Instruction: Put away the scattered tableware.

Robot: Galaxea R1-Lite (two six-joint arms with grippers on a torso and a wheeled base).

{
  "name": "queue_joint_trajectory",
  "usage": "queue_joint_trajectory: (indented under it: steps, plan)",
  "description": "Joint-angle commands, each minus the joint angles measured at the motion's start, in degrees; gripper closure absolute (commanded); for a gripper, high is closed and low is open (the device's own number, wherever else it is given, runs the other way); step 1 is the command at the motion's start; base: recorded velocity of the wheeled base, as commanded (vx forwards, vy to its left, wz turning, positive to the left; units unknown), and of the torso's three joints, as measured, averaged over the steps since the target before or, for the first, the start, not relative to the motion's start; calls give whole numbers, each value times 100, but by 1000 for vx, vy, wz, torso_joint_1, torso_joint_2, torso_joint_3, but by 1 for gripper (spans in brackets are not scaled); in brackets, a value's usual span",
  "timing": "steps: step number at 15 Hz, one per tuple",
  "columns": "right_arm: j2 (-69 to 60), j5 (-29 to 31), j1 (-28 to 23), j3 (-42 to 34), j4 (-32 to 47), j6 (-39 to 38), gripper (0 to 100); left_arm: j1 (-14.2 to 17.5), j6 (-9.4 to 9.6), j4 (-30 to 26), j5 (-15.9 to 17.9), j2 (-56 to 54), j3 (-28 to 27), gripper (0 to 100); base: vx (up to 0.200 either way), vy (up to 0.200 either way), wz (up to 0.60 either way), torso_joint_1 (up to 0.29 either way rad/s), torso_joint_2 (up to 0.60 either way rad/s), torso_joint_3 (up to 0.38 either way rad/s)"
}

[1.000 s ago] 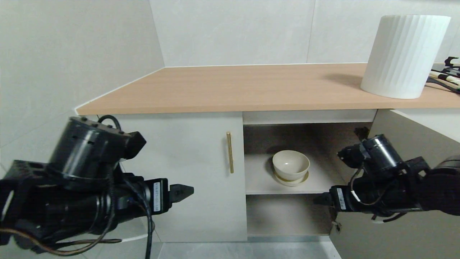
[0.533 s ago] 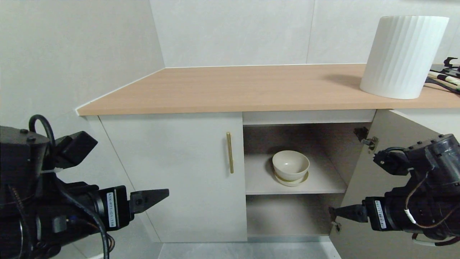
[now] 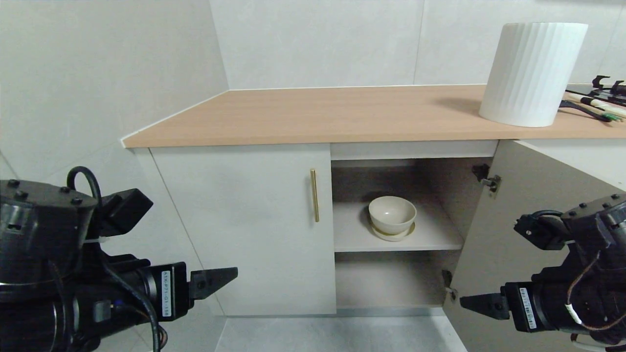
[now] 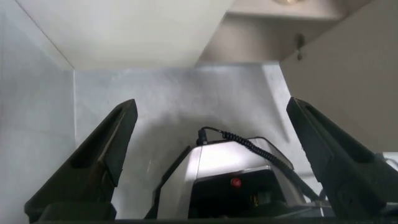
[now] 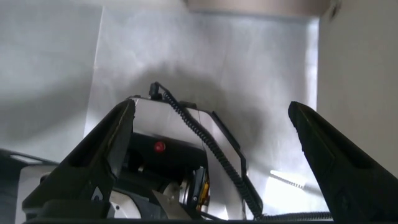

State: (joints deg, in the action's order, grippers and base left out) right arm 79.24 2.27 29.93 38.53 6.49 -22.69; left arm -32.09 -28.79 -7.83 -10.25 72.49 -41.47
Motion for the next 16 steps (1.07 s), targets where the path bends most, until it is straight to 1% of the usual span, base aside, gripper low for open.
queue_joint_trajectory:
  steps: [1,8,15,16]
  plan:
    - [21,11,13,-4,2,1,0,-8,-3,9,-3,73,-1,0,-200,0,0,7,2,7]
    - [48,2,22,-21,11,1,0,-8,-3,9,-3,117,16,0,-200,0,0,2,2,0]
    - [30,11,31,-57,19,27,0,-8,23,0,-3,161,60,0,0,0,0,0,0,0]
    - [21,19,31,-65,28,27,0,-8,93,0,-3,161,69,0,0,0,0,0,0,0]
